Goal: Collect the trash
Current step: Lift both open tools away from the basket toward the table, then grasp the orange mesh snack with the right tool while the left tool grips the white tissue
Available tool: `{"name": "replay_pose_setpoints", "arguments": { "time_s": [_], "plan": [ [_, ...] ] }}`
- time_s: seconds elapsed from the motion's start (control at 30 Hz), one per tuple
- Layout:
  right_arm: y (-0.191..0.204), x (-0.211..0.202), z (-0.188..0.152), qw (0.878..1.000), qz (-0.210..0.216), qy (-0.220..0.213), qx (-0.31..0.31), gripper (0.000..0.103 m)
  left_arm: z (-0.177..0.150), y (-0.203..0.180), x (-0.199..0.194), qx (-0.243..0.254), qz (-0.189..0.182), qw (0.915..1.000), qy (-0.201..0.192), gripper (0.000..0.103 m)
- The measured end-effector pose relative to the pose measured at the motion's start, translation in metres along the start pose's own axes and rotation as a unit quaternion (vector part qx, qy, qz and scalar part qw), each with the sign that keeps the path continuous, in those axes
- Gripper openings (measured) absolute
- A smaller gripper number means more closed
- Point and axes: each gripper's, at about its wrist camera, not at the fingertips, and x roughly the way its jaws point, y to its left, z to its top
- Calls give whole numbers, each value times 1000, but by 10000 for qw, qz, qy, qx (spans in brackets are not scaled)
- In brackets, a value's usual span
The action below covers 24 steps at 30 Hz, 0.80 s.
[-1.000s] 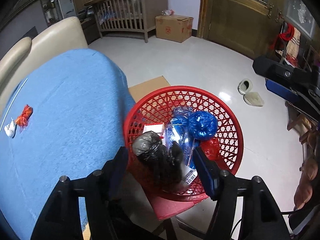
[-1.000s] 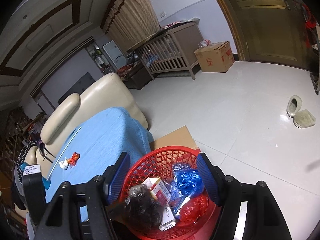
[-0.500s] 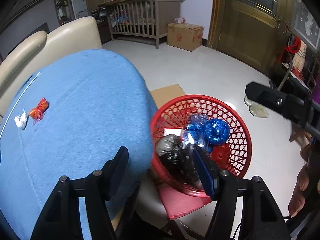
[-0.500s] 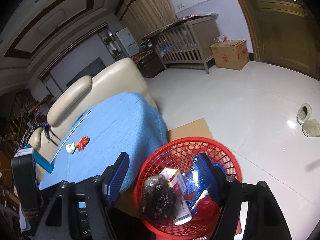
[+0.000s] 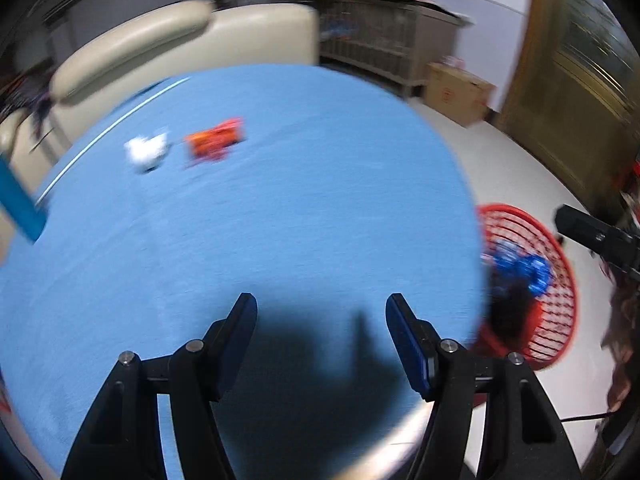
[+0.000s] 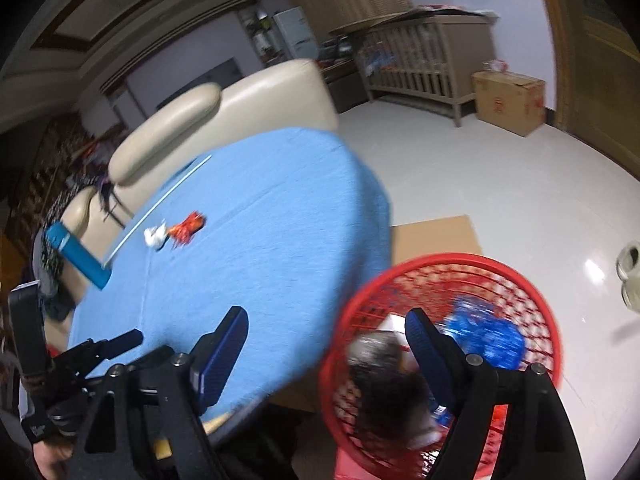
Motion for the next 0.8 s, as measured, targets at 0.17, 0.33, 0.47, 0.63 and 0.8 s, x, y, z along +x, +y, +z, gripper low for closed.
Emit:
{"name": "replay_pose_setpoints", "arguments": {
  "time_s": [0.17,0.33,0.47,0.63,0.8],
  "plan": [
    [58,40,17,9981,332,225,-477,83,-7,62,-6,-775,268,9966,-59,68],
    [121,81,29,9924,589,322,-1035,83,-22,100,-4,-1153,475,9922,13,68],
    [170,116,31,9835,691,442,-1612,83,-36,125,3,-1455,498,9880,117,68],
    [198,149,26,9769,543,640,-1963,83,-45,148,11,-1663,590,9842,147,68],
    [208,173,32,9761,395,689,-2024,83,-45,161,11,-1766,810,9809,87,68]
  ]
}}
